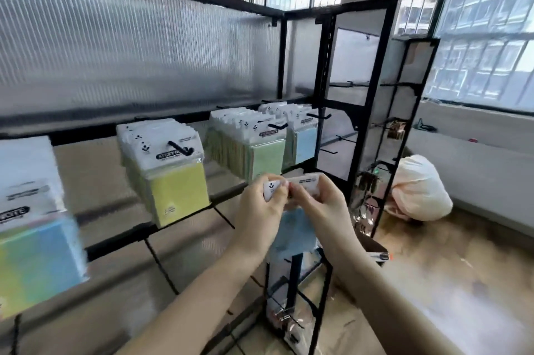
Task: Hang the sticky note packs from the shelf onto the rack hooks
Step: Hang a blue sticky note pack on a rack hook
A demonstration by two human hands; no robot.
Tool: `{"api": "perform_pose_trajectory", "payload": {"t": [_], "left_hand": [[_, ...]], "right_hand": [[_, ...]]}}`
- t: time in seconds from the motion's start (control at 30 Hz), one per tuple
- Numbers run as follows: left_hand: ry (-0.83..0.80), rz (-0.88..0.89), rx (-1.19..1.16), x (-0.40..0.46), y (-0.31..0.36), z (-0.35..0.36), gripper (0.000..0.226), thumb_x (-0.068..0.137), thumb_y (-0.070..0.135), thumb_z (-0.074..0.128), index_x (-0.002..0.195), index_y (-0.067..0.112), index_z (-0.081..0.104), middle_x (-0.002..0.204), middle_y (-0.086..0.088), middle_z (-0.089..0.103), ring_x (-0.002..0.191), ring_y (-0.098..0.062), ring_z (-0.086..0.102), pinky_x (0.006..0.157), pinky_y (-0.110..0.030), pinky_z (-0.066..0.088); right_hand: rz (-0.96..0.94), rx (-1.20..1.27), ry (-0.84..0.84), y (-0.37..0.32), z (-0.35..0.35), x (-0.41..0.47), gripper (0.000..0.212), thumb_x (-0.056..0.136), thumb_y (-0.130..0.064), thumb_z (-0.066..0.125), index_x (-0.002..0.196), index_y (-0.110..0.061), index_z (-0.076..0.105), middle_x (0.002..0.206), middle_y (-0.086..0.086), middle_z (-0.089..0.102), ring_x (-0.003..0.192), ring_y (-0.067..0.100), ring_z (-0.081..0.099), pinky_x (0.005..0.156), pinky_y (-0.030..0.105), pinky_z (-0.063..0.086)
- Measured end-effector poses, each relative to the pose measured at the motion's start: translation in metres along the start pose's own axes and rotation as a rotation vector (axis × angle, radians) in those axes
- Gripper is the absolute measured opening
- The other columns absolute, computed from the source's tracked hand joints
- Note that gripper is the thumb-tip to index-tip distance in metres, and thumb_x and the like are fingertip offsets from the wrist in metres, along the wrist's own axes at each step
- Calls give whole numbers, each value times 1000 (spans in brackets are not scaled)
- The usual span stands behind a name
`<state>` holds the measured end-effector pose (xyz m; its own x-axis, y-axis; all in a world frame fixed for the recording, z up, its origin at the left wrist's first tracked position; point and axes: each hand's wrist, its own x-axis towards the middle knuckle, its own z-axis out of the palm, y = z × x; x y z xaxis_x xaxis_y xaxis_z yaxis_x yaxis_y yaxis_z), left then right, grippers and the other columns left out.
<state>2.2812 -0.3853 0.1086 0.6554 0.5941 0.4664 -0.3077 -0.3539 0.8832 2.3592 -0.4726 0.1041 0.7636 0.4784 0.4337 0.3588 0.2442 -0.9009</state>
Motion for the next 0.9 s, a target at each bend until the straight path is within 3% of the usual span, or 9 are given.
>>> {"api": "perform_pose_trajectory", "payload": {"t": [0.07, 0.17, 0.23, 0.33, 0.47, 0.5, 0.63, 0.9], "left_hand": [[33, 2, 26, 20, -1, 19, 12, 96, 18, 55, 87, 22, 61, 81, 2, 71, 78, -10, 70, 68, -18, 54], [76, 27, 31, 51, 6, 46, 16, 95, 14, 56, 84, 25, 61, 79, 9, 69, 76, -2, 69, 64, -10, 50], [125, 64, 108, 72, 6, 65, 10, 94, 18, 57, 86, 23, 61, 82, -1, 70, 79, -14, 69, 67, -21, 54], [199, 86, 204, 100, 6, 92, 7, 93, 23, 58, 93, 16, 60, 86, -18, 65, 78, -26, 62, 72, -33, 50], [304, 99, 243, 130, 6, 112, 8, 93, 21, 59, 85, 19, 57, 75, 8, 58, 68, 4, 55, 60, -8, 40], [321, 99, 257, 136, 6, 115, 9, 92, 20, 59, 84, 18, 58, 73, 12, 55, 66, 7, 53, 59, -7, 38], [336, 126, 327, 149, 1, 120, 14, 92, 19, 59, 89, 6, 63, 72, 10, 59, 69, -3, 54, 66, -20, 43], [390, 164, 331, 156, -4, 127, 7, 92, 18, 61, 86, 14, 62, 59, 16, 48, 57, 3, 46, 60, -11, 33]], "right_hand": [[-3, 29, -36, 2, -14, 29, 38, 87, -18, 69, 94, 14, 50, 92, 38, 60, 85, 52, 61, 80, 63, 49], [-22, 73, -72, 5, -35, 71, 29, 87, -15, 68, 89, 11, 54, 91, 37, 62, 85, 51, 62, 80, 61, 51], [-61, 69, -66, 10, -49, 97, 21, 87, -15, 68, 79, -1, 54, 84, 29, 66, 79, 42, 67, 71, 48, 56], [-104, 108, -52, 17, -66, 132, 24, 87, -14, 68, 70, -15, 51, 69, 10, 67, 65, 19, 66, 57, 21, 49], [-133, 144, -50, 25, -75, 170, 27, 86, -15, 70, 66, -19, 52, 64, -2, 65, 66, 16, 63, 57, 15, 46], [-136, 162, -48, 28, -75, 177, 26, 86, -16, 70, 67, -18, 53, 64, -2, 64, 65, 13, 62, 57, 14, 45], [-145, 240, -59, 38, -76, 192, 18, 87, -13, 68, 73, -14, 57, 58, -12, 62, 54, -1, 56, 54, 7, 41], [-107, 322, -118, 46, -79, 205, 18, 88, -17, 66, 73, -16, 56, 60, -11, 61, 56, 1, 56, 55, 10, 42]]}}
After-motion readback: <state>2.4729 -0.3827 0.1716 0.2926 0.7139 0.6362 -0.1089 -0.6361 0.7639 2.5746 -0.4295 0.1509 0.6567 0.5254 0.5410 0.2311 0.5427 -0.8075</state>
